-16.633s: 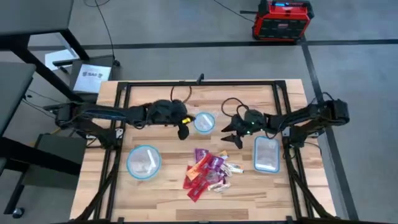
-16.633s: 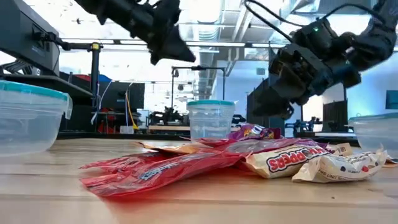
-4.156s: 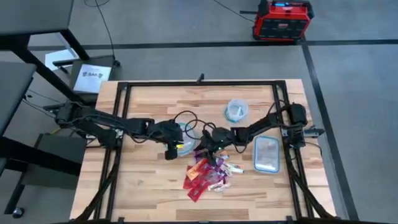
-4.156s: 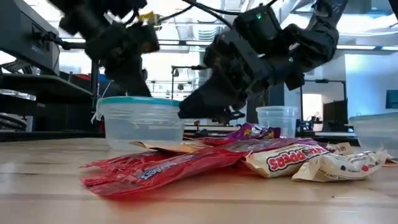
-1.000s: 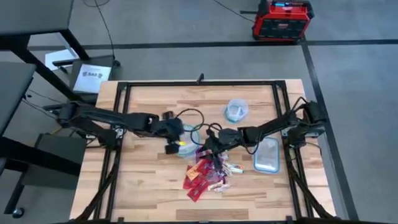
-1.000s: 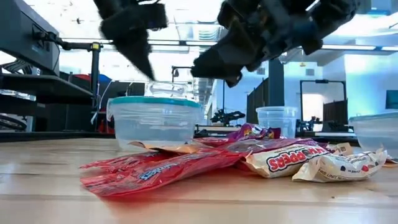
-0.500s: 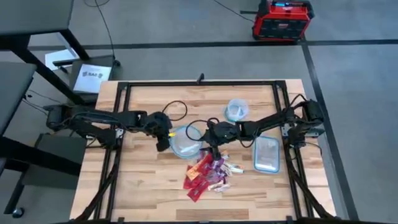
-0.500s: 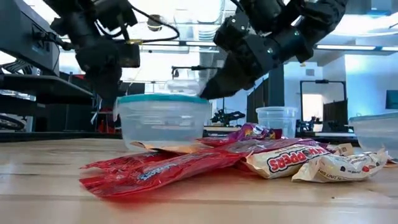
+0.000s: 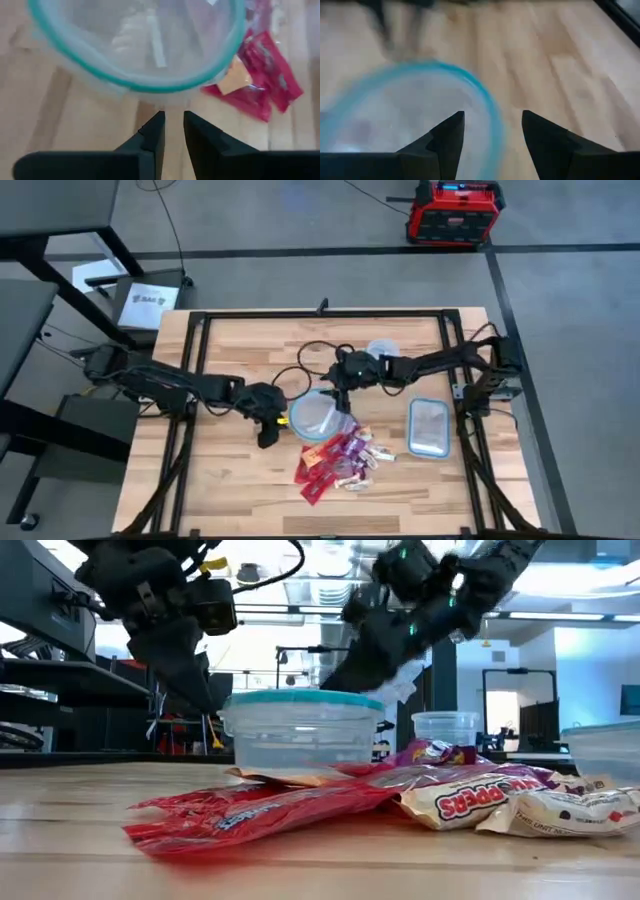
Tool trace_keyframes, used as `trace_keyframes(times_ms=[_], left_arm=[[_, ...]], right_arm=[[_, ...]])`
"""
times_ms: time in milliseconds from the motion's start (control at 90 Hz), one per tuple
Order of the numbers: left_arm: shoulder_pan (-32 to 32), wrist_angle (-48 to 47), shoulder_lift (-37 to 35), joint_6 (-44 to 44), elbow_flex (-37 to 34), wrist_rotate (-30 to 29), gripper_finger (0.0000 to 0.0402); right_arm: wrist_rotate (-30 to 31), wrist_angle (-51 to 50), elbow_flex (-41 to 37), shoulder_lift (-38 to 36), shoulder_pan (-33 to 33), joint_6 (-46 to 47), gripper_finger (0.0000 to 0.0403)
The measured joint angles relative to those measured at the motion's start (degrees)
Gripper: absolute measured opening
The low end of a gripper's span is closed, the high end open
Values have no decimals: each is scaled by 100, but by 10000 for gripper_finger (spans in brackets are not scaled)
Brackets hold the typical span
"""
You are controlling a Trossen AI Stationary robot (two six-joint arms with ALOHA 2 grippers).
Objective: Sort candy
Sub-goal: Open the big circular transparent bin
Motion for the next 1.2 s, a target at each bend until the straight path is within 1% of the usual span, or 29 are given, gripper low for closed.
trace_keyframes(times_ms=[100,156,189,278,400,467,533,611,789,978,1067,1122,1200], left_arm=[[24,-721,-117,318,464,-646,56],[88,-852,-150,551,642,-977,56],[170,-842,-153,746,711,-1043,56],[498,-719,-95,1180,762,-713,56],[872,-643,144,1233,696,-522,56],[951,-606,329,1221,695,-313,56],[895,-575,525,1146,695,-74,56],[758,-515,722,1025,712,30,56],[374,-419,975,577,719,-14,56],[96,-186,909,300,702,144,56],[90,-350,798,206,667,147,56],[90,-287,708,187,682,130,56],[92,-385,491,177,690,-32,56]], right_arm=[[-39,-536,37,-249,315,207,185],[23,-675,28,-279,481,339,185],[56,-689,28,-268,556,450,185],[57,-597,35,-64,701,713,185],[61,-550,26,402,789,756,185],[65,-482,43,496,768,768,185],[66,-416,49,560,757,728,184],[61,-496,41,550,723,537,184],[-37,-584,31,513,518,-63,184],[83,-487,35,508,160,-340,184],[125,-649,53,337,94,-338,184],[127,-710,81,143,110,-331,184],[119,-846,94,-157,191,-311,184]])
